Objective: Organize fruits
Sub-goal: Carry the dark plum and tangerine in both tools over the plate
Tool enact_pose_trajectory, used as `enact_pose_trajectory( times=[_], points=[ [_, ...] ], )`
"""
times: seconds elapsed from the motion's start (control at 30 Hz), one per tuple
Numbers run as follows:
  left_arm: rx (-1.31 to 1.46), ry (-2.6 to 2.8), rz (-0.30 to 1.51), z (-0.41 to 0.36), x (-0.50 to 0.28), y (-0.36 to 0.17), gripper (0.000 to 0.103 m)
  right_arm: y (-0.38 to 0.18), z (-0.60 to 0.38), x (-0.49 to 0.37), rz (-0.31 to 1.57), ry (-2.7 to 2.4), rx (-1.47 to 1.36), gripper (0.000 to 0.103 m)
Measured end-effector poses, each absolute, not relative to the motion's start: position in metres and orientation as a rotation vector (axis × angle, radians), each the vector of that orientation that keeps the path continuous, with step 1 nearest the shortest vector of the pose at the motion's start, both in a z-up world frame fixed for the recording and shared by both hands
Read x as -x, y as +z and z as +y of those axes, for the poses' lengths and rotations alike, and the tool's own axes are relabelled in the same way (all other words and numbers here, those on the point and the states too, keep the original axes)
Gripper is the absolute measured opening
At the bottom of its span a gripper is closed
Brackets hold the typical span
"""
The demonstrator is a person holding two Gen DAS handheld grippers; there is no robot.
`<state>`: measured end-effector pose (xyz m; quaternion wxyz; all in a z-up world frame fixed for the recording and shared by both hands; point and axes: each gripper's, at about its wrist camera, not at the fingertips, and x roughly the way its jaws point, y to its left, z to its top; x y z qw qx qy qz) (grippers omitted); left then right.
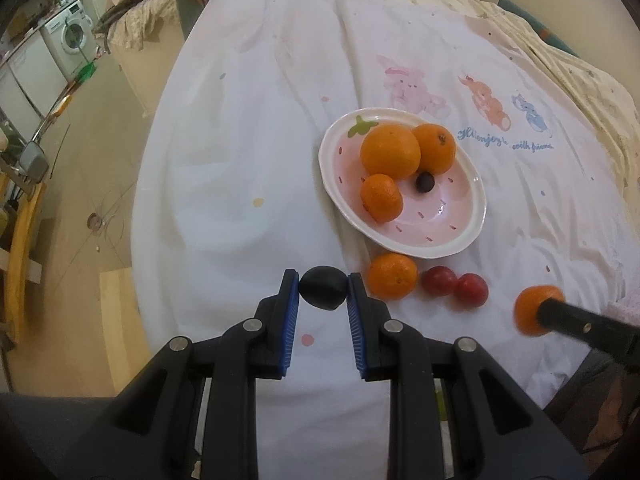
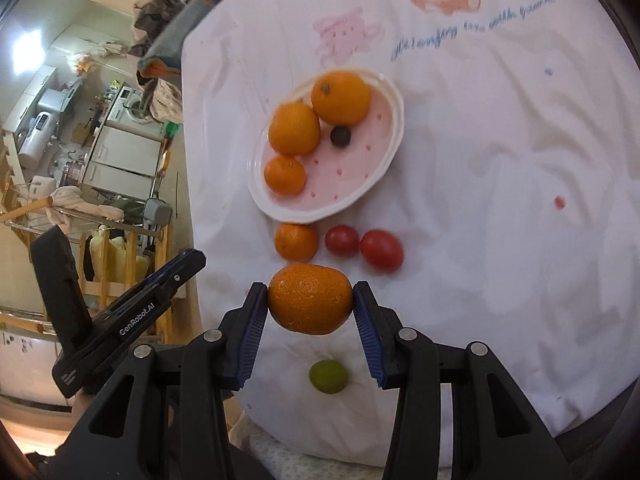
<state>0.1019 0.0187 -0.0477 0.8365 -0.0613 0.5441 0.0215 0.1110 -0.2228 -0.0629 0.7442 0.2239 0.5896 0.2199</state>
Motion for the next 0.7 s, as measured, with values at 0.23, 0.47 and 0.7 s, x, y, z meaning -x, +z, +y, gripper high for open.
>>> enact_pose_trajectory(
  times=[0.23, 0.47, 0.7],
  points=[
    [0.118, 0.032, 1.102, 0.015, -0.102, -0.042, 0.020, -0.042, -0.240, -0.110, 1.194, 0.480, -0.435, 0.046],
    [0.109, 0.045, 1.061, 0.014, -0.103, -0.038, 0.020, -0.027, -0.246, -0.114, 1.114, 0.499, -0.412, 0.046],
    [0.099, 0.048, 1.016, 0.011, -0.104, -0.028, 0.020, -0.015, -0.251, -0.122, 1.048, 0.519, -0.399, 0.046]
  ],
)
